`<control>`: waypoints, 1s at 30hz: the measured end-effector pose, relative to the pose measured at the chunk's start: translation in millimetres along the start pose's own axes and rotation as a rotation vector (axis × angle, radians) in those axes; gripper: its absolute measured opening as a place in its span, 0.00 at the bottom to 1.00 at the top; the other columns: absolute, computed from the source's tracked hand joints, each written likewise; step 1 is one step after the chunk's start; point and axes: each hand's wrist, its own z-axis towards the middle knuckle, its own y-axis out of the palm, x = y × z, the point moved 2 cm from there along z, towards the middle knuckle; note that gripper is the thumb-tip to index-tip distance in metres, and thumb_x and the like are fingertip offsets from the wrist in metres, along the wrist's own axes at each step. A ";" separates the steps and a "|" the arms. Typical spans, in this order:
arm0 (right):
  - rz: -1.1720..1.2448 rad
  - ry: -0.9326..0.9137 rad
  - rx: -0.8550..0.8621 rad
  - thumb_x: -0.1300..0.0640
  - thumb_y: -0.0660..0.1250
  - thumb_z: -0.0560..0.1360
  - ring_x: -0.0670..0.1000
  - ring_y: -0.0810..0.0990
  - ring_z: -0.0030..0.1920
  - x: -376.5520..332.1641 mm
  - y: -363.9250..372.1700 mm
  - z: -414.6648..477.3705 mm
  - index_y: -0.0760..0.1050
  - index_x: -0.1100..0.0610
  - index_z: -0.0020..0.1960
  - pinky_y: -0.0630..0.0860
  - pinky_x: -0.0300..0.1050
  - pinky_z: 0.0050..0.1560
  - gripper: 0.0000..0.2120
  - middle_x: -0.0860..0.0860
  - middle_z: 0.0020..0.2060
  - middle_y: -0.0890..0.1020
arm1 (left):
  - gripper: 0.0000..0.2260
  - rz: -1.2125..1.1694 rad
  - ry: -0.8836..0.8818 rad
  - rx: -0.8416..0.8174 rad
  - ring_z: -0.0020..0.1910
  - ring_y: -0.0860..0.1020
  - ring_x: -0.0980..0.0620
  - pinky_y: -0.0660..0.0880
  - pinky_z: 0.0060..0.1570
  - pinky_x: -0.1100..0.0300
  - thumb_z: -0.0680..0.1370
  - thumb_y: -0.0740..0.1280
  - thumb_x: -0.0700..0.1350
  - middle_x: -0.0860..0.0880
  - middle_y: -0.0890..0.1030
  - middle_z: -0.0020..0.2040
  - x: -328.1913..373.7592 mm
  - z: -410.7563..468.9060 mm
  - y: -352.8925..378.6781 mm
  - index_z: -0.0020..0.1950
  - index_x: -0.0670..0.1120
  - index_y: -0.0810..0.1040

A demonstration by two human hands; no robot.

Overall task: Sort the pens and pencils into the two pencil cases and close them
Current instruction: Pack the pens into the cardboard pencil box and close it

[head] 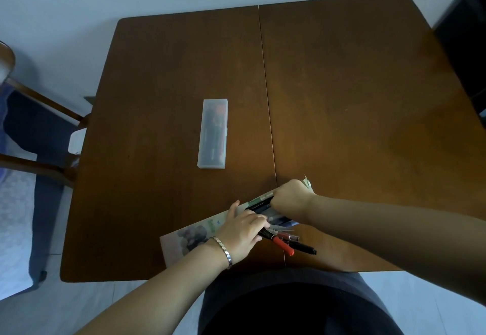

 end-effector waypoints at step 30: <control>1.372 0.323 0.370 0.58 0.70 0.73 0.43 0.76 0.46 24.8 38.8 -27.3 0.82 0.54 0.47 0.74 0.38 0.51 0.04 0.44 0.43 0.78 | 0.20 0.231 0.218 0.167 0.57 0.77 0.51 0.64 0.66 0.38 0.67 0.76 0.44 0.52 0.81 0.57 0.1 -3.0 3.8 0.56 0.48 0.75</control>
